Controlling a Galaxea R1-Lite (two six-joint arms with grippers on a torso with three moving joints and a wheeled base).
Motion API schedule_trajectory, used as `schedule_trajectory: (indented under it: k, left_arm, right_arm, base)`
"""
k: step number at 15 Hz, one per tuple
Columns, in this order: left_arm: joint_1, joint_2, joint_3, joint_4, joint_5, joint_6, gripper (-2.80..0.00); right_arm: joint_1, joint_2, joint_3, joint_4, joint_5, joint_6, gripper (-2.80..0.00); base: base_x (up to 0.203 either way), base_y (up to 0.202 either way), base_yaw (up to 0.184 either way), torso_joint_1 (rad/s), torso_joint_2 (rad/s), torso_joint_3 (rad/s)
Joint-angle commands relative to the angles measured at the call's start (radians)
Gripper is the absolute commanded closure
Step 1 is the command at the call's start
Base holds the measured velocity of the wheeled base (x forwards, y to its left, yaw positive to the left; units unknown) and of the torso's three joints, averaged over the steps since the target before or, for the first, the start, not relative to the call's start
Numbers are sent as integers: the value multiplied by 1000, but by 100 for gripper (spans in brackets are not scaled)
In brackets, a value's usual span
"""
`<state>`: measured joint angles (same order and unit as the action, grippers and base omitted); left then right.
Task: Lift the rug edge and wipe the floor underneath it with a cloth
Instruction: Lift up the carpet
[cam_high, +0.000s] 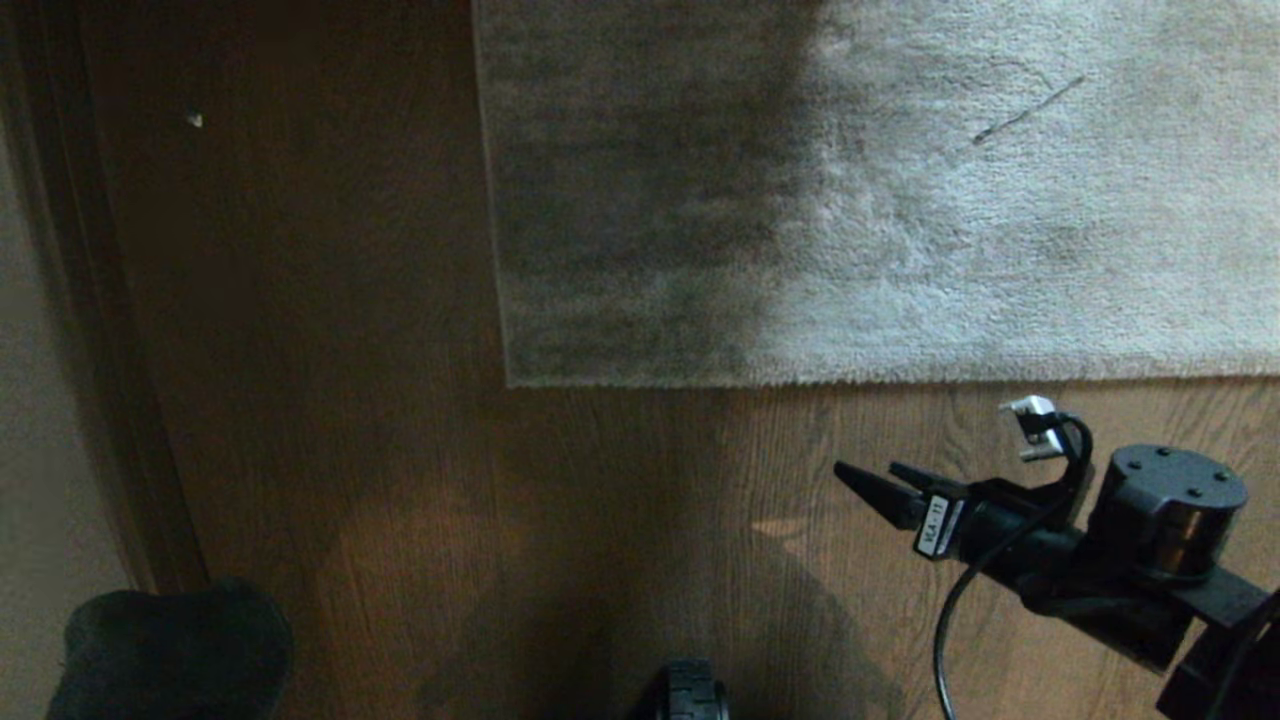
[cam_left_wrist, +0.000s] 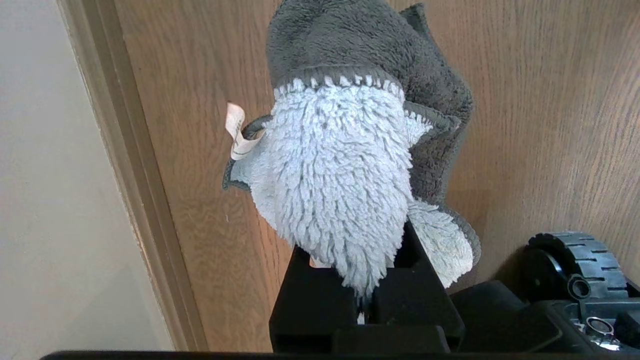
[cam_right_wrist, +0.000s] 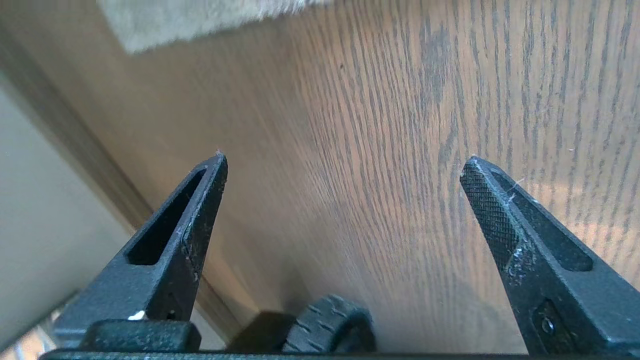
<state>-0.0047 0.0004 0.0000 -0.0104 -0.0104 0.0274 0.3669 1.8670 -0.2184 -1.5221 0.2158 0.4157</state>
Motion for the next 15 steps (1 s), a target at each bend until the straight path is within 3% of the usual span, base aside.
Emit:
schedule_trajectory:
  k: [1, 8, 12, 15]
  left_arm:
    - [0, 0, 0, 0, 0, 0, 0]
    - [0, 0, 0, 0, 0, 0, 0]
    - [0, 0, 0, 0, 0, 0, 0]
    - [0, 0, 0, 0, 0, 0, 0]
  right_arm:
    - [52, 5, -17, -48, -62, 43, -280]
    - [205, 75, -125, -48, -312, 161, -280]
    - [222, 110, -155, -48, -369, 195, -280]
    - [224, 140, -228, -48, -457, 205, -280]
  base:
    - [0, 0, 0, 0, 0, 0]
    - [0, 0, 0, 0, 0, 0]
    - [0, 0, 0, 0, 0, 0]
    - [0, 0, 0, 0, 0, 0]
